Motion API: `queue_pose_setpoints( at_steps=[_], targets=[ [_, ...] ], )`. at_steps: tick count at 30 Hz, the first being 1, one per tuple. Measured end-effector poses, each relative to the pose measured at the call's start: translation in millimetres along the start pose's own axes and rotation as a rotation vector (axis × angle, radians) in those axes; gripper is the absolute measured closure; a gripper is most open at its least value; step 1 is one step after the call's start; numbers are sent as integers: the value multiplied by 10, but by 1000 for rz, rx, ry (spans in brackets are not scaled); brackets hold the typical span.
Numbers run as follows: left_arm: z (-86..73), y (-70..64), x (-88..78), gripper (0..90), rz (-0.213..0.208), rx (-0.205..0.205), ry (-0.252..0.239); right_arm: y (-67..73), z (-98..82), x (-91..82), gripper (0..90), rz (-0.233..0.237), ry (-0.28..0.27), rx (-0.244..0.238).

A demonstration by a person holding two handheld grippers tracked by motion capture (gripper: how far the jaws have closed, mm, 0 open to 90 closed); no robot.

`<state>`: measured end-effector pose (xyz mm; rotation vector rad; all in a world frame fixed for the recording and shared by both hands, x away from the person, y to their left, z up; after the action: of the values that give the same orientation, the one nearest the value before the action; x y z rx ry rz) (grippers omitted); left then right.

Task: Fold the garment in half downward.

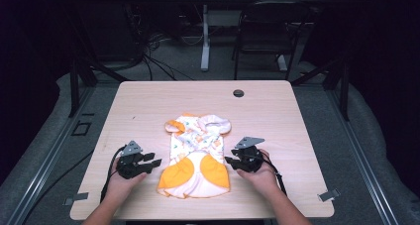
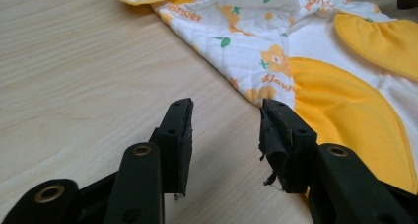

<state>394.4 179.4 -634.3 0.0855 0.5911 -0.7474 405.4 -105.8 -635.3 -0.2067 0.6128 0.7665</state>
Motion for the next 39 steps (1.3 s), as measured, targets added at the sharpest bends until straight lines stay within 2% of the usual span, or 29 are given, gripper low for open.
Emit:
queue_pose_setpoints(
  at_steps=[3,7,8,9,10,14,16,17,18,25,28,33,39],
  targets=[
    [29,-49,31,601,-14,-7,-10,20,4,22,582,4,9,-6],
    [105,-139,105,703,-43,-29,-31,111,79,77,633,29,-5,-5],
    [122,-173,156,760,-46,-13,-19,167,134,107,678,35,-17,-13],
    [122,-173,156,789,-46,-13,-19,167,134,107,678,35,-17,-13],
    [151,-208,218,819,-41,24,-19,219,168,130,737,46,-14,-36],
    [142,-305,311,884,-55,71,7,326,193,188,809,54,-3,-95],
    [102,-348,354,891,-51,106,30,354,175,216,827,56,10,-112],
    [102,-348,354,891,-51,106,30,359,165,231,839,53,15,-117],
    [73,-359,382,892,-47,131,47,360,154,240,851,56,24,-125],
    [28,-366,404,897,-51,148,63,343,67,283,888,53,73,-140],
    [13,-385,393,898,-52,155,63,359,58,285,889,57,71,-146],
    [-14,-422,365,898,-72,158,71,384,30,253,889,79,80,-157],
    [-64,-510,304,898,-85,182,95,457,-27,178,887,115,98,-161]
  ],
)
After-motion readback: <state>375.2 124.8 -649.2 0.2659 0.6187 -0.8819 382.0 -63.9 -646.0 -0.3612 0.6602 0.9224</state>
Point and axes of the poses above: each handheld gripper's, and its own axes: x roughly forward along the jaws, z roughly out of its top, y roughly to its left, the point moved 10 cm from there along x, roughly forward along the jaws, and after that the axes turned 6 degrees about -y, right-handed, at the moved point
